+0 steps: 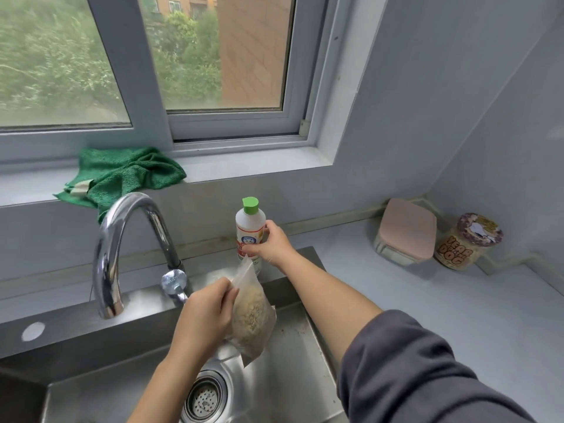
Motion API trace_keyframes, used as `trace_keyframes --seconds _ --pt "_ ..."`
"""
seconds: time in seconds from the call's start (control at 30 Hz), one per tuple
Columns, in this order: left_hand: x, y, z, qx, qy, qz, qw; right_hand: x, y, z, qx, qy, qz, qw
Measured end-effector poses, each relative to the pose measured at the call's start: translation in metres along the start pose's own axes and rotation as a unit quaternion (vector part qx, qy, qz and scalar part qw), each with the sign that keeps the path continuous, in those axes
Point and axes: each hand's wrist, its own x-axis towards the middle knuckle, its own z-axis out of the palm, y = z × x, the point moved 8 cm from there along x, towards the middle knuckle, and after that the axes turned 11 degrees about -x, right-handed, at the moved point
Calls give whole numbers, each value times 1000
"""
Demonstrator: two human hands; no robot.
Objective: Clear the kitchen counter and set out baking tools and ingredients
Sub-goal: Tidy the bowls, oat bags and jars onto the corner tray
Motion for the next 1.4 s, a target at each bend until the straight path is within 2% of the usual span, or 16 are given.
trace_keyframes --seconds 0.2,0.37,0.47,0.67,0.93,1.2,1.4 --pt "-2 -3 8 8 -2 -21 1000 -21 13 -23 7 31 -27 999" --pt "-13 21 26 -7 0 -31 999 -79 51 -76 51 91 -3 995" --pt "-26 39 39 -20 -6 -30 999 -126 63 -104 22 105 -2 994" --pt "-69 117 79 -54 -52 21 997 -243 96 -164 -25 122 4 992" --pt "-167 246 151 -77 -155 123 977 -445 168 -239 37 237 64 969" --pt "-314 374 217 -109 -265 211 935 -672 246 -290 57 359 145 920" --pt "-425 462 269 -121 -365 314 868 -822 288 -306 84 432 202 875"
